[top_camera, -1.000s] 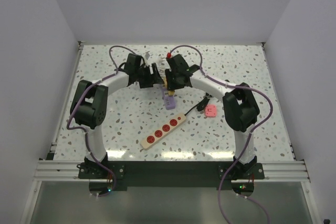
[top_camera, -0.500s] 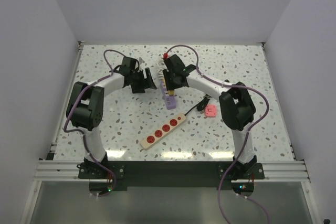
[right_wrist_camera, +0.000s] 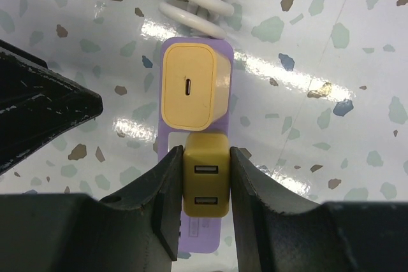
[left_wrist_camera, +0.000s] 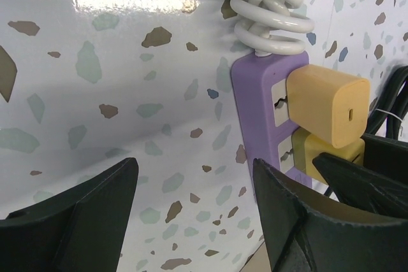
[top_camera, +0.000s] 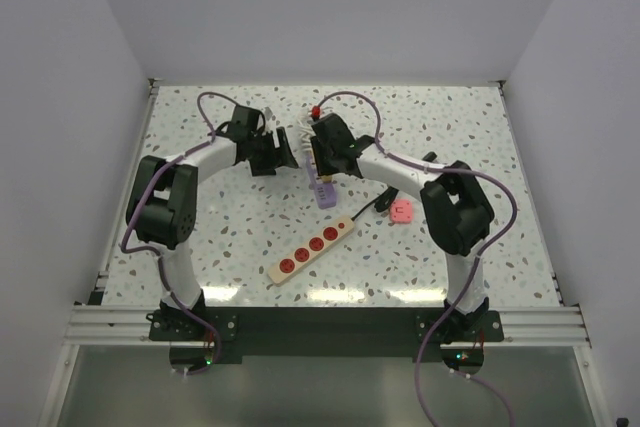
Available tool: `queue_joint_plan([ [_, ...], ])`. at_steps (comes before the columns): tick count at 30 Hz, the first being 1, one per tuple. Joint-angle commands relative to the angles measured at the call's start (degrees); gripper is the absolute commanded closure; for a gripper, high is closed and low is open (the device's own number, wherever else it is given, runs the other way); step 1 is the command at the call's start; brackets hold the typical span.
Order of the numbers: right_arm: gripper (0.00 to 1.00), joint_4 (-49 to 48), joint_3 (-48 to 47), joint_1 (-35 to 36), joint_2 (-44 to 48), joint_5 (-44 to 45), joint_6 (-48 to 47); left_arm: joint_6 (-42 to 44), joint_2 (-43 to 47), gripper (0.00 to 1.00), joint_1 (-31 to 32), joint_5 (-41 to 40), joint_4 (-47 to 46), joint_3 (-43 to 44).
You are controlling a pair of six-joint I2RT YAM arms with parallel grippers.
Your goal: Insert the plug
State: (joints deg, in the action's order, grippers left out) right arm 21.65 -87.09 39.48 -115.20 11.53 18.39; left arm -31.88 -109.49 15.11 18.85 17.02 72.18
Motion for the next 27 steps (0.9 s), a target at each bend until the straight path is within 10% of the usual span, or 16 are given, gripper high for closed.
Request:
queue_joint_plan([
  [1,1.00,4.63,5.08,0.24,0.50,2.45,0.85,1.38,0.77,0.23,-0.52,0.40,0.48,2.61],
  [5,1.00,5.68,4.56,0.15,1.38,1.57,1.56,1.91,0.86,0.22,-0.52,0.40,0.65,2.61],
  [13,0.47,6.92,-1.58,0.15,1.82,-0.10,3.05,2.70,2.61,0.21,-0.52,0.13,0.83,1.12],
  [27,0.25,5.51,-8.18,0.15,6.74,-1.69,4.81,2.88,5.95,0.22,-0.52,-0.31,0.39,-2.22],
])
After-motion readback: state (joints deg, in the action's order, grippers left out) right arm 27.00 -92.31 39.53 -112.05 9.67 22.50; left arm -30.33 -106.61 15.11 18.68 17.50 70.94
